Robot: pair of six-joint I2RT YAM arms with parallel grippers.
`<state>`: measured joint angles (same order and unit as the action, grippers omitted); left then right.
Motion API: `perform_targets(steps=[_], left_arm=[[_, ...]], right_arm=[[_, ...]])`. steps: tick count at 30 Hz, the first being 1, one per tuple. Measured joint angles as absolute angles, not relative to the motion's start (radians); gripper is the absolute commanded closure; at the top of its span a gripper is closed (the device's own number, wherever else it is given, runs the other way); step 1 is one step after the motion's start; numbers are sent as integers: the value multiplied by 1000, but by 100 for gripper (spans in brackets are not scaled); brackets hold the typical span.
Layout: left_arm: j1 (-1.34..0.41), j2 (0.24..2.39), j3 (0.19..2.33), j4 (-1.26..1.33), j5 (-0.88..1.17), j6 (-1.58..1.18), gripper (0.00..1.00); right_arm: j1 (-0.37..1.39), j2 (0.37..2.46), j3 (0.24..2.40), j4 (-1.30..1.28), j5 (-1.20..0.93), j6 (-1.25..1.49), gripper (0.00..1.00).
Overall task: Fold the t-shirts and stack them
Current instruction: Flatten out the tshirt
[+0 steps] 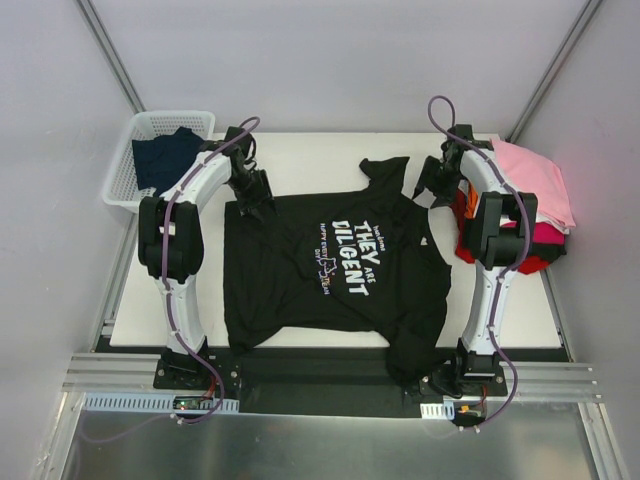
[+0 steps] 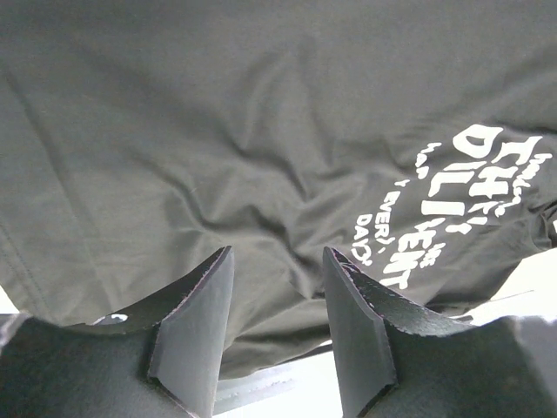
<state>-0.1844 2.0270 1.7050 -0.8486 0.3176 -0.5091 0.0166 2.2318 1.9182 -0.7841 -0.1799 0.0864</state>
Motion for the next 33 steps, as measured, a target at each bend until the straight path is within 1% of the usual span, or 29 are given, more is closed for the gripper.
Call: perform_targets(steps=[4, 6, 9, 10, 12, 17, 19, 20, 21, 22, 28, 33], left_arm=[[-189, 2027, 1709, -854, 332, -509, 54], [-189, 2028, 1721, -862, 332, -509, 54], [-189, 2029, 1743, -869, 332, -509, 54], [-189, 2029, 1747, -870, 332, -509, 54], [-188, 2032, 1752, -872, 332, -509, 54], [-182, 2060, 1754, -874, 331, -509, 54], [-181, 2065, 1752, -874, 330, -509, 54], [-181, 2065, 1752, -876, 329, -509, 54], [-181, 2065, 1752, -877, 329, -508, 54], [-181, 2064, 1752, -877, 328, -508, 53], [-181, 2064, 1727, -877, 323, -506, 53], [-181, 2061, 1709, -879, 321, -505, 53]], right_arm=[[10, 2232, 1858, -750, -200, 95, 37], [8, 2232, 1850, -743, -209, 101, 39], [6, 2232, 1850, -721, -224, 112, 46], [6, 2232, 1849, -713, -227, 116, 51], [6, 2232, 1834, -692, -237, 126, 55], [6, 2232, 1778, -664, -257, 148, 60], [6, 2230, 1765, -654, -268, 157, 68], [6, 2228, 1758, -644, -271, 162, 73], [6, 2228, 1753, -638, -272, 165, 89], [5, 2226, 1748, -631, -274, 170, 99], [5, 2210, 1710, -601, -266, 198, 99], [1, 2189, 1699, -603, -214, 202, 99]])
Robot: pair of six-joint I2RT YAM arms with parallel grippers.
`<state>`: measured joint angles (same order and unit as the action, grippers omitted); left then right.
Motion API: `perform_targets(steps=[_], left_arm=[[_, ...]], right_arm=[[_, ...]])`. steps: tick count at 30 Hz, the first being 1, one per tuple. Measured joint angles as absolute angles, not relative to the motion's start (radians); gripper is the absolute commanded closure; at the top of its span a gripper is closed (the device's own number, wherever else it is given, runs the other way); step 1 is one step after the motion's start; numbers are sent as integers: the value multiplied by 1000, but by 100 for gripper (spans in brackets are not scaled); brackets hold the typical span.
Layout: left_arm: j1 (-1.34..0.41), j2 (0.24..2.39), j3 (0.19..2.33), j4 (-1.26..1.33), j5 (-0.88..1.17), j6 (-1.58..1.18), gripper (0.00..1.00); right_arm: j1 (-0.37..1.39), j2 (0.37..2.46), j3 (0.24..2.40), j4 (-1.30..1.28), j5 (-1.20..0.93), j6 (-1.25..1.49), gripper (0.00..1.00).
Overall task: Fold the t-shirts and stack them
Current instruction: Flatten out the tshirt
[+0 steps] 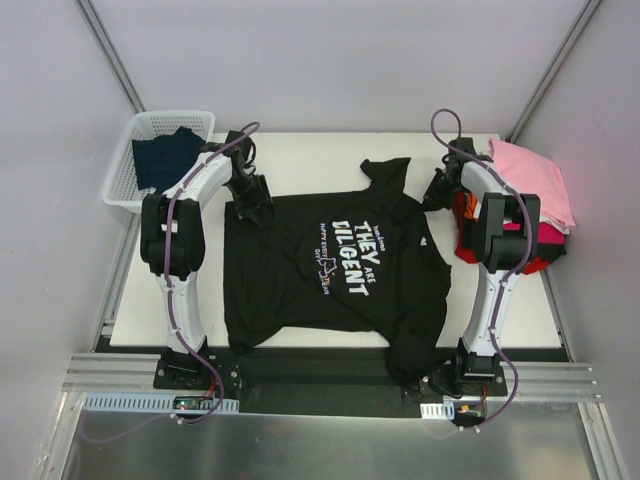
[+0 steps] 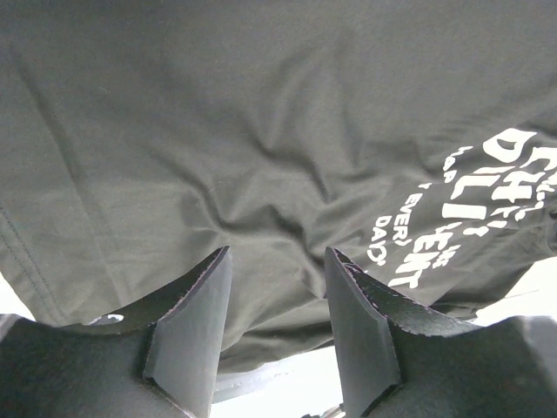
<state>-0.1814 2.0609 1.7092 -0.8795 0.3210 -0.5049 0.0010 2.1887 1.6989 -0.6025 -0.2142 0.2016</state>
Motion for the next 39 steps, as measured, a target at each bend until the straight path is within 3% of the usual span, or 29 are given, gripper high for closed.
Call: perform_targets(steps=[23, 25, 26, 27, 32, 34, 36, 39], left_arm=[[-182, 2050, 1682, -881, 321, -505, 51], [-182, 2050, 1682, -881, 322, -505, 50], [-182, 2050, 1682, -881, 322, -505, 49], [-182, 2050, 1682, -881, 322, -504, 47], [-182, 2050, 1684, -883, 322, -503, 36], [-181, 2050, 1700, -896, 322, -502, 28], [-176, 2050, 1735, -908, 322, -500, 25], [-175, 2050, 1814, -905, 329, -502, 17]], right_arm=[[-19, 2125, 1698, -667, 50, 228, 99], [-21, 2123, 1698, -675, 69, 232, 69], [-23, 2123, 1699, -679, 73, 234, 48], [-25, 2123, 1700, -683, 73, 237, 5], [-27, 2124, 1732, -692, -20, 228, 4], [-27, 2124, 1737, -677, -71, 230, 13], [-28, 2123, 1737, -673, -118, 236, 34], [-21, 2113, 1737, -686, -175, 249, 53]])
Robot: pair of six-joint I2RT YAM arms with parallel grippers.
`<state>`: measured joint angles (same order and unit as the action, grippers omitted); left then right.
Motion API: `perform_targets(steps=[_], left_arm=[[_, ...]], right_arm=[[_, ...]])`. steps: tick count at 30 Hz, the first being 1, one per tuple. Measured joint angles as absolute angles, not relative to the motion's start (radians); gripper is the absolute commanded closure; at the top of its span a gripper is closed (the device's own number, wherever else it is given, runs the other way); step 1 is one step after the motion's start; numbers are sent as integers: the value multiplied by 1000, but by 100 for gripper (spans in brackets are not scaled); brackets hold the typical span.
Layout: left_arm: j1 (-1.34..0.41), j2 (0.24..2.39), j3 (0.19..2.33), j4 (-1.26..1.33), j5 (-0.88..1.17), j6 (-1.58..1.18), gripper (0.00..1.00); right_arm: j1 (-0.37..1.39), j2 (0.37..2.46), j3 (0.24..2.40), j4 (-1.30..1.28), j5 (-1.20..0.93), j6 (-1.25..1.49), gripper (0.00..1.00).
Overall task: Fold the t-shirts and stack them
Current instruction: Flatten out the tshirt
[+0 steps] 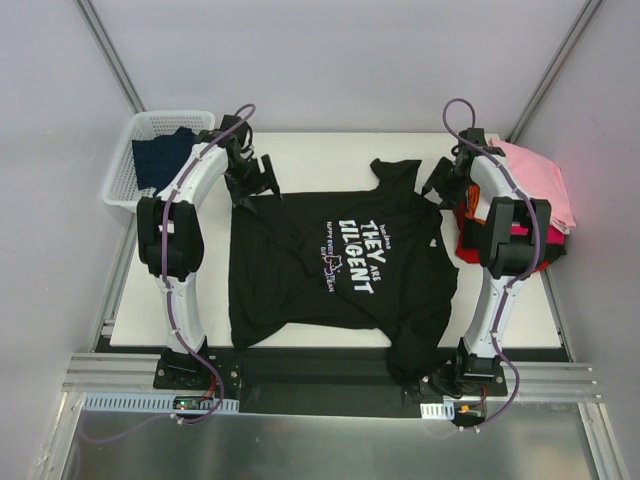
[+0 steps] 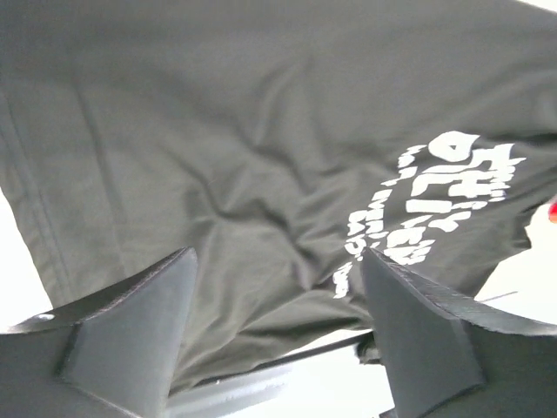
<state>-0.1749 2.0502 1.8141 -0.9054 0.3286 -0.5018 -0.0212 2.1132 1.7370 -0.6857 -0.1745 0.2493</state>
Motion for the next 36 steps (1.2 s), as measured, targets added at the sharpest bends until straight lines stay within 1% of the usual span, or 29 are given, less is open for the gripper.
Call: perform_targets(steps=[2, 4, 5, 7, 10, 11, 12, 13, 16, 25, 31, 36], left_arm=[[-175, 2056, 1843, -896, 343, -505, 18], [-175, 2072, 1855, -886, 361, -508, 23], [-176, 2089, 1855, -879, 368, -509, 30], [-178, 2126, 1848, -867, 381, -512, 36], [-176, 2189, 1816, -849, 369, -530, 62], [-174, 2207, 1802, -849, 360, -541, 74], [-170, 2218, 1794, -851, 358, -554, 96], [-163, 2230, 1787, -852, 353, -566, 100], [-141, 2252, 1788, -850, 327, -585, 100], [-116, 2286, 1837, -852, 268, -588, 100], [-113, 2289, 1864, -874, 168, -580, 100], [-77, 2306, 1905, -903, 95, -567, 100]], right_arm=[[-11, 2096, 1737, -710, -193, 247, 62], [13, 2067, 1736, -741, -202, 242, 64], [33, 2047, 1730, -756, -207, 238, 64], [87, 1995, 1702, -782, -215, 224, 64], [174, 1912, 1621, -813, -226, 212, 64], [207, 1884, 1581, -822, -231, 208, 65], [226, 1866, 1554, -829, -234, 208, 65], [244, 1849, 1525, -838, -237, 208, 65], [275, 1831, 1474, -873, -242, 208, 67], [282, 1834, 1496, -907, -240, 205, 68], [292, 1840, 1510, -917, -240, 205, 69], [294, 1842, 1510, -925, -240, 201, 69]])
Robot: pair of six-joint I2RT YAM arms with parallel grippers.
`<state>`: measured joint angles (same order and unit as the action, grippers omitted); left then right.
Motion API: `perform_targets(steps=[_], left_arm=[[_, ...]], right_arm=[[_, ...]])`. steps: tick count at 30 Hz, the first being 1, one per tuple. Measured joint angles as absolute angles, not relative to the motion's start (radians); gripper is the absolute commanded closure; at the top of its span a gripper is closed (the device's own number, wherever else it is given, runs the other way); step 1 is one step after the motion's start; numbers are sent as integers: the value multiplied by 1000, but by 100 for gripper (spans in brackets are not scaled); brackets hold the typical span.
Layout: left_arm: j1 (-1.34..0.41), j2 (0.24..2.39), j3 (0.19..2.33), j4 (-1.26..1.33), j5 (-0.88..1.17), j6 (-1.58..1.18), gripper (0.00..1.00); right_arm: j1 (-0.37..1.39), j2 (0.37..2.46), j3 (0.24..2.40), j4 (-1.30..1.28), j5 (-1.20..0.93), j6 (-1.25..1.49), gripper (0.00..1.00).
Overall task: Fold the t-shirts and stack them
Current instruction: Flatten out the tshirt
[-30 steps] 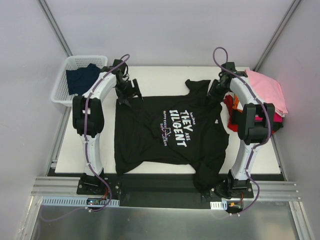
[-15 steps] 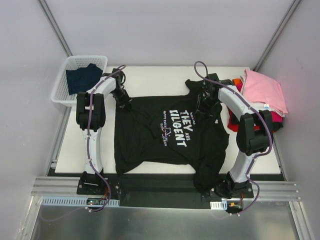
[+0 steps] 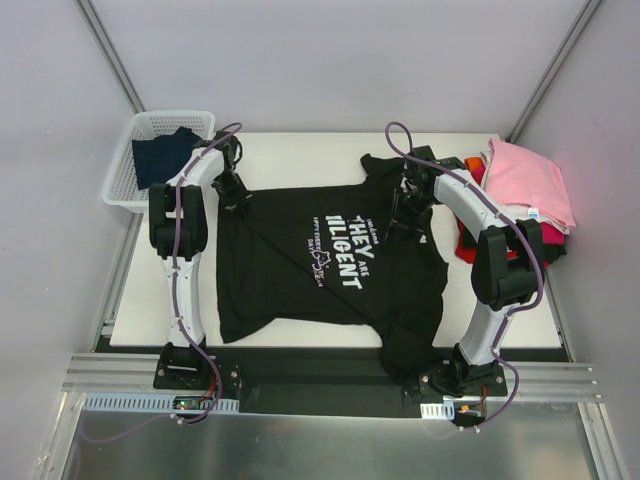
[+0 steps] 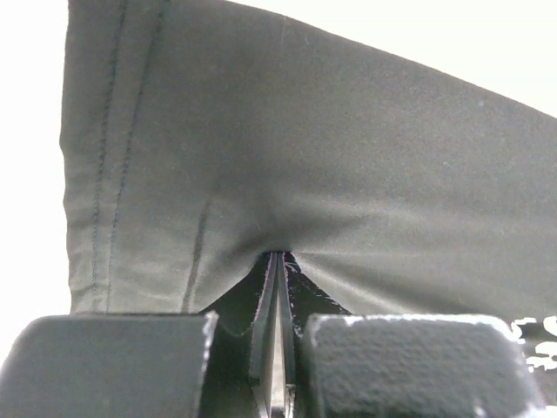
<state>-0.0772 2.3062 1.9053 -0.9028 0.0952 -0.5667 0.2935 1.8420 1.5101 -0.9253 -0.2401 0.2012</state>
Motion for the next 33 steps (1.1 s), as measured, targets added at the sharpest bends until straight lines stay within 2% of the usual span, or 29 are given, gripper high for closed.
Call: perform_targets(steps=[14, 27, 29, 30, 31, 33], left_arm=[[-50, 2374, 2033, -973, 17, -496, 97], [-44, 2447, 2165, -1016, -16, -461, 92], [-44, 2450, 2171, -1019, -17, -459, 82], [-44, 2450, 2172, -1020, -17, -457, 49], [-44, 2450, 2173, -1020, -17, -456, 4], [-43, 2450, 2175, -1016, -2, -453, 1]], right_arm=[[294, 1842, 1506, -943, -233, 171, 70], [294, 1795, 1415, -942, -221, 155, 68], [294, 1781, 1404, -941, -221, 155, 63], [294, 1773, 1400, -939, -221, 155, 56], [294, 1766, 1396, -938, -221, 154, 54], [294, 1757, 1393, -936, -221, 153, 48]])
